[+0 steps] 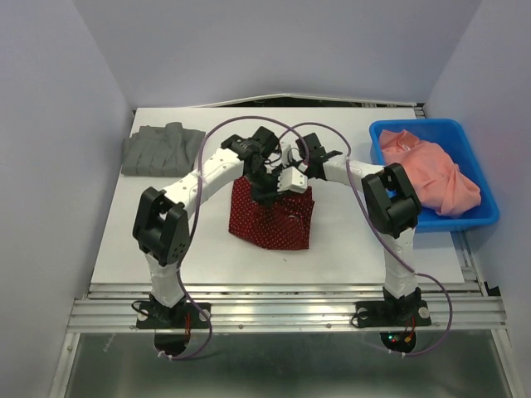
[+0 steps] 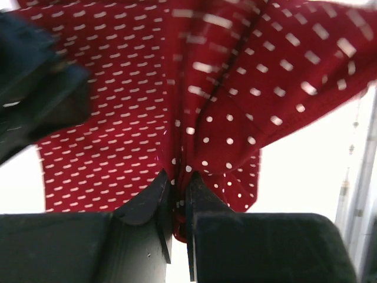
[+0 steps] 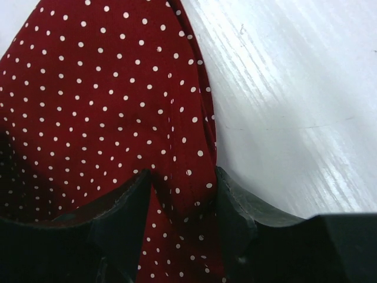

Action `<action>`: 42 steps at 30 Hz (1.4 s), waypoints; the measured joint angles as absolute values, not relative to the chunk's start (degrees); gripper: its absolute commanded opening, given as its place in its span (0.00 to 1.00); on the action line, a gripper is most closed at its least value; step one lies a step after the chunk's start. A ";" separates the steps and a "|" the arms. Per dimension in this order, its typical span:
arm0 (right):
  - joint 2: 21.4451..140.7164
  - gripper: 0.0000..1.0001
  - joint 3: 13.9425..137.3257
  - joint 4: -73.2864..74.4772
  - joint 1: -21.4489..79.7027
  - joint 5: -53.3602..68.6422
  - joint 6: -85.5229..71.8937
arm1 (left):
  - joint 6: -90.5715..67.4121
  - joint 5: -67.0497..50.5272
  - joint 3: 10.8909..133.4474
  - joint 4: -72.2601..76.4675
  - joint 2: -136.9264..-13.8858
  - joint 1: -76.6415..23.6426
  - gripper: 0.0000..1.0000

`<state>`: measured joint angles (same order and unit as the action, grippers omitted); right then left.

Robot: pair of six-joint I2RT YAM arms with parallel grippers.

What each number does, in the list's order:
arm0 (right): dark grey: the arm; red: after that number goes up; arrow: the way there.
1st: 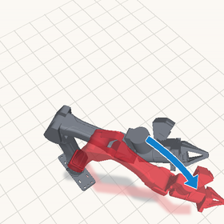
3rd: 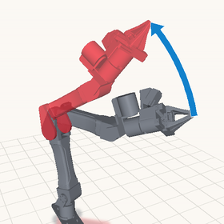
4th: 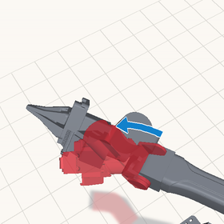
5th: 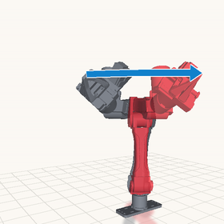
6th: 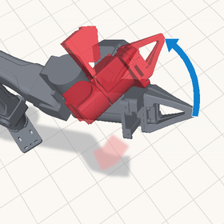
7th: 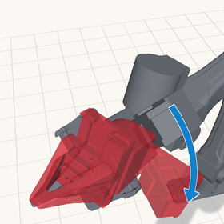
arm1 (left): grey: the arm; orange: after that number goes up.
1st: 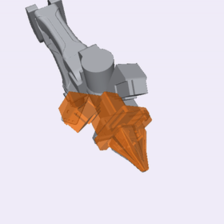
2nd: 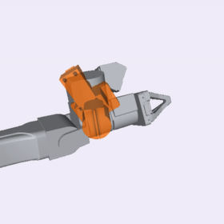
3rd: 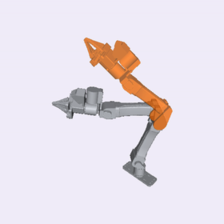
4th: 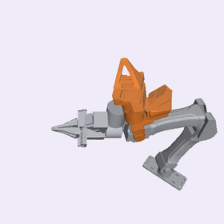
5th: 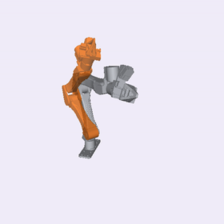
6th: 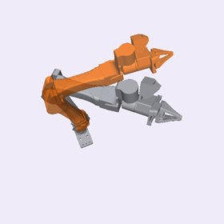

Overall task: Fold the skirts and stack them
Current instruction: Fold the skirt

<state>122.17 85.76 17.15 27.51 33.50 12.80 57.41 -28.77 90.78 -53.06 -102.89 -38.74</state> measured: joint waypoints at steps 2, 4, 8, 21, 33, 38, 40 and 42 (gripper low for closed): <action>122.17 0.52 85.76 17.54 27.51 34.35 13.17 | 58.19 -28.18 94.08 -53.54 -105.93 -37.41 0.01; 122.17 0.52 85.76 17.87 27.51 34.89 13.37 | 59.16 -27.59 98.35 -53.93 -109.69 -36.12 0.01; 122.17 0.55 85.78 18.26 27.51 35.38 13.85 | 60.34 -26.70 104.31 -54.02 -115.57 -34.26 0.04; 124.05 0.89 92.12 20.16 25.43 22.31 11.73 | 60.69 -23.40 104.97 -48.53 -119.94 -31.57 0.54; 121.67 0.85 104.57 27.66 19.31 13.87 10.17 | 47.40 -25.98 104.55 -39.88 -110.69 -23.11 0.61; 114.52 0.65 100.77 31.90 19.40 18.04 9.39 | 38.41 -29.52 96.64 -34.39 -106.61 -18.76 0.63; 111.70 0.62 97.80 32.53 19.55 20.80 8.71 | 34.39 -30.89 93.03 -31.51 -106.54 -18.72 0.63; 108.79 0.63 93.54 33.12 19.88 23.88 7.88 | 31.20 -32.67 90.59 -29.65 -106.94 -19.09 0.66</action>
